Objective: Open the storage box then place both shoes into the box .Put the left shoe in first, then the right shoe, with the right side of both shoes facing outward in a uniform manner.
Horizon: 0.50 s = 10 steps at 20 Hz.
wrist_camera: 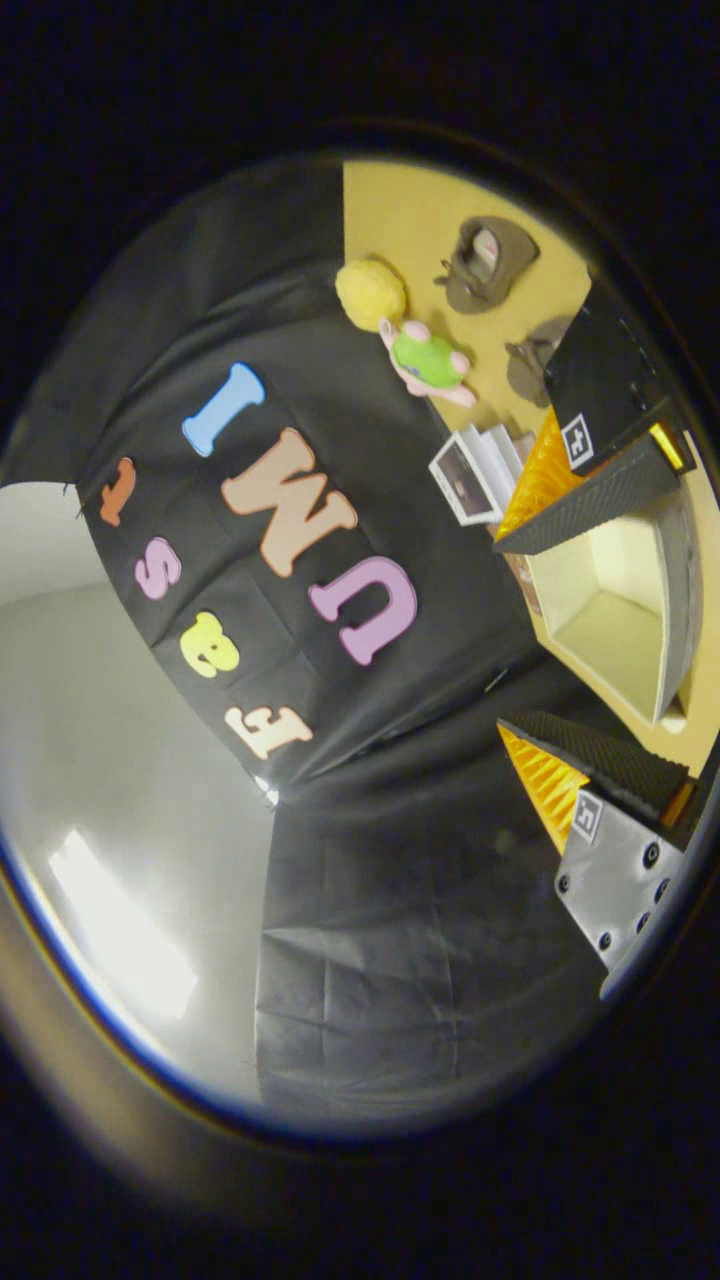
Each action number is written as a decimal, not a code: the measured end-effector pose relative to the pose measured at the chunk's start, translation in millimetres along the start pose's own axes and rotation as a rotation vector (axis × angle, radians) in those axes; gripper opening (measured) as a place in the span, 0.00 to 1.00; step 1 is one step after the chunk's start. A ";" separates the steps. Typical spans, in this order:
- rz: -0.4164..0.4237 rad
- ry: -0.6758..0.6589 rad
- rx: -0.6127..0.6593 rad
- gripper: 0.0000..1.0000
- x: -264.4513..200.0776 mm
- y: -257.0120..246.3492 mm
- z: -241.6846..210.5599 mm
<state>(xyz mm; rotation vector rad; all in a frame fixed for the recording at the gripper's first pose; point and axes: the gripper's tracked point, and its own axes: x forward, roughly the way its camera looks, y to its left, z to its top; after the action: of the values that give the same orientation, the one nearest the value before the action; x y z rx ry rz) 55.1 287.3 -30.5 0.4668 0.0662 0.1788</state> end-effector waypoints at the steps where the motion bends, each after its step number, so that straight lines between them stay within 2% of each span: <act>1: -0.034 0.036 -0.026 0.99 0.8 -21.2 -4.5; 6: -0.202 0.223 -0.184 0.99 -0.3 -128.3 -35.8; 10: -0.269 0.419 -0.176 0.99 3.8 -174.4 -77.3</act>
<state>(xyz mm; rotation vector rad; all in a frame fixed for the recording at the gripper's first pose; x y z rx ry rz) 78.1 169.0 -178.5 0.2348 0.5170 0.0150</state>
